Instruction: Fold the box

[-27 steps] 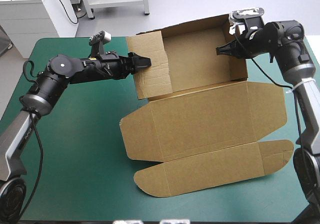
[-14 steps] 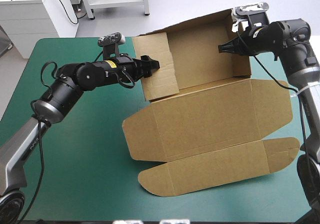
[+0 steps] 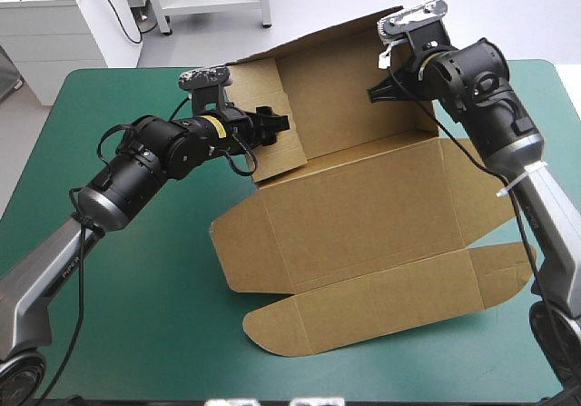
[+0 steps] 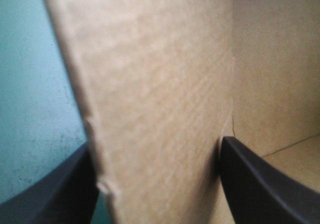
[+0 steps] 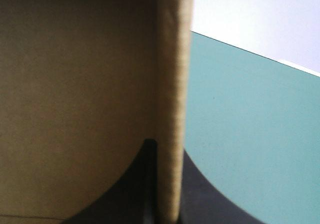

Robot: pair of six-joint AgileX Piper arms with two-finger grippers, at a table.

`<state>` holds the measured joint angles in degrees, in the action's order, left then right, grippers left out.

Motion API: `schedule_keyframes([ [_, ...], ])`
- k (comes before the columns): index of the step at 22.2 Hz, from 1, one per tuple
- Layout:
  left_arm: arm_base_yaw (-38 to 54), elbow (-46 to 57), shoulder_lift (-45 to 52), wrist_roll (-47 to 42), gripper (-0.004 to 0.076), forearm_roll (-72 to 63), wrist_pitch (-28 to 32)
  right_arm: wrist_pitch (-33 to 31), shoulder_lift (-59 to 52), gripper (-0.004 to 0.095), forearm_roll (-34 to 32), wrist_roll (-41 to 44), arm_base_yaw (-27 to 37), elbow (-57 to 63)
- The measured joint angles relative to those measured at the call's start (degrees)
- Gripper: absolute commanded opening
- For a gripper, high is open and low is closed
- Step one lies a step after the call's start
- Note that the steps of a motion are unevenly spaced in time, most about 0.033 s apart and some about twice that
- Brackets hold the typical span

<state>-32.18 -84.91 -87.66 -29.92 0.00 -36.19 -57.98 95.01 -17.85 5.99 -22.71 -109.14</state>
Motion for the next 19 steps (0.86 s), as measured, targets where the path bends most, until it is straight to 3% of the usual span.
schedule_keyframes([
  [2,0.00,0.00,0.00,-0.39,-0.0008,0.67,0.00,-0.88,-0.06,-0.0013,-1.52,0.89,-0.26,-0.25],
  [6,-1.04,0.00,-0.16,-4.16,-0.0008,4.96,-0.91,-4.48,-0.59,-0.0014,-3.17,3.73,-0.26,-0.44],
  [10,-3.43,0.00,-0.56,-14.59,-0.0008,15.31,-2.52,-4.70,-0.65,-0.0014,-3.04,5.08,-0.33,-0.44],
  [15,-3.53,-0.78,-0.56,-14.90,-0.0008,16.63,-4.88,-6.82,-0.65,-0.0016,-2.00,8.44,-0.44,-0.44],
  [19,-3.84,-4.65,-1.80,-13.05,-0.0008,16.94,-10.26,-9.40,0.16,-0.0016,0.44,9.12,0.29,-0.44],
])
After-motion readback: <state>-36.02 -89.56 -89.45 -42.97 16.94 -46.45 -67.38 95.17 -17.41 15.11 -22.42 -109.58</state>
